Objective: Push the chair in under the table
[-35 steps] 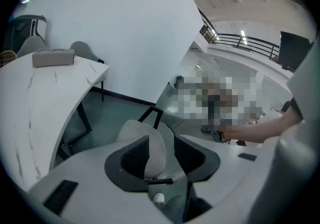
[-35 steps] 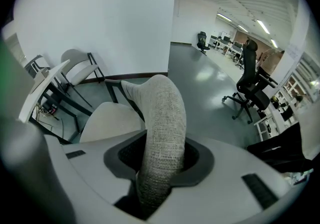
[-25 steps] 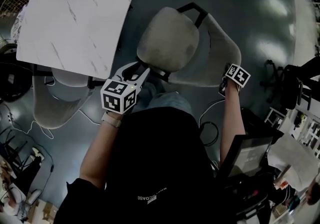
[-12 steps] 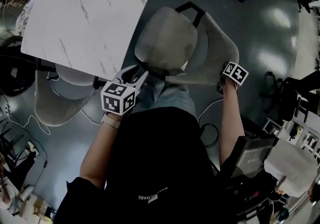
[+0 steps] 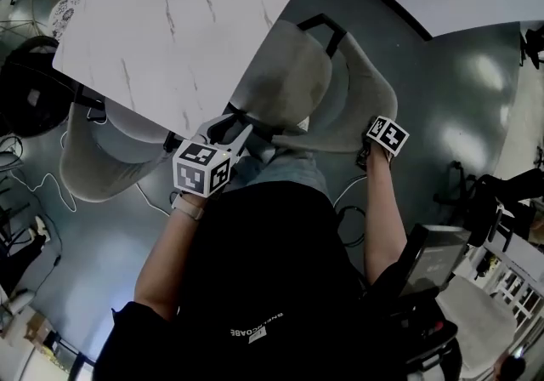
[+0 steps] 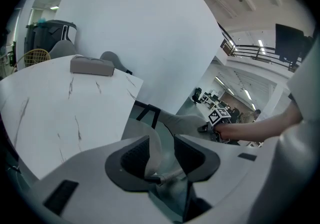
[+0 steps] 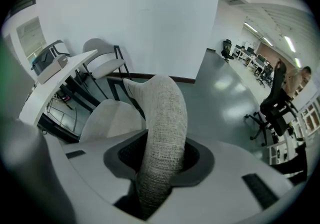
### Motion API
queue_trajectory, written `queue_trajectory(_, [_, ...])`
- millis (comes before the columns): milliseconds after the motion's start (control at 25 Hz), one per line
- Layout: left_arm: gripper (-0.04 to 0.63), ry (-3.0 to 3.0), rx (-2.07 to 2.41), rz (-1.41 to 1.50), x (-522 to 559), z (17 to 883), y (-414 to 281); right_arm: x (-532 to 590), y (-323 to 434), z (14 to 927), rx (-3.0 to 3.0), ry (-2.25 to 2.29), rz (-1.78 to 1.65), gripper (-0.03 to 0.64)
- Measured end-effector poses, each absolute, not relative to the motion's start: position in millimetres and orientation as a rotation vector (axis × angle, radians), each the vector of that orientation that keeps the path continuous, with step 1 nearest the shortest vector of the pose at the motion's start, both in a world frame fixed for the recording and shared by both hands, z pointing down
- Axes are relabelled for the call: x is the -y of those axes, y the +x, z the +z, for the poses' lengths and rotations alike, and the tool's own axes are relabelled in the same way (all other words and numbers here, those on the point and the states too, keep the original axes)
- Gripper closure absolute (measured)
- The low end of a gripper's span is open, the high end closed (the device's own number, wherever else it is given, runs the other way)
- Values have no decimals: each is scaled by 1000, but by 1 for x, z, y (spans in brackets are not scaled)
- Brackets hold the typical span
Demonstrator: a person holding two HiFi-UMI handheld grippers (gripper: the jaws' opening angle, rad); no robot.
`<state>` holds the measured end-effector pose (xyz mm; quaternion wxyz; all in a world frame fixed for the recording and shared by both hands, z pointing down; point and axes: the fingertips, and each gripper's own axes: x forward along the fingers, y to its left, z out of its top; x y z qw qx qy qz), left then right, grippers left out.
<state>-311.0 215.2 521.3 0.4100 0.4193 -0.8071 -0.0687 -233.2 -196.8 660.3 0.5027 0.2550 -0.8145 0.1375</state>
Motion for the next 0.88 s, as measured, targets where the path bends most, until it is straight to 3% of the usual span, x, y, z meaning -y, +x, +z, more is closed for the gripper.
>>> queue_trajectory(480, [454, 941, 2110, -176, -236, 513, -323, 175, -306, 659, 1990, 539, 299, 483])
queue_trajectory(880, [454, 849, 2163, -216, -246, 512, -337, 169, -311, 657, 1996, 530, 277, 483])
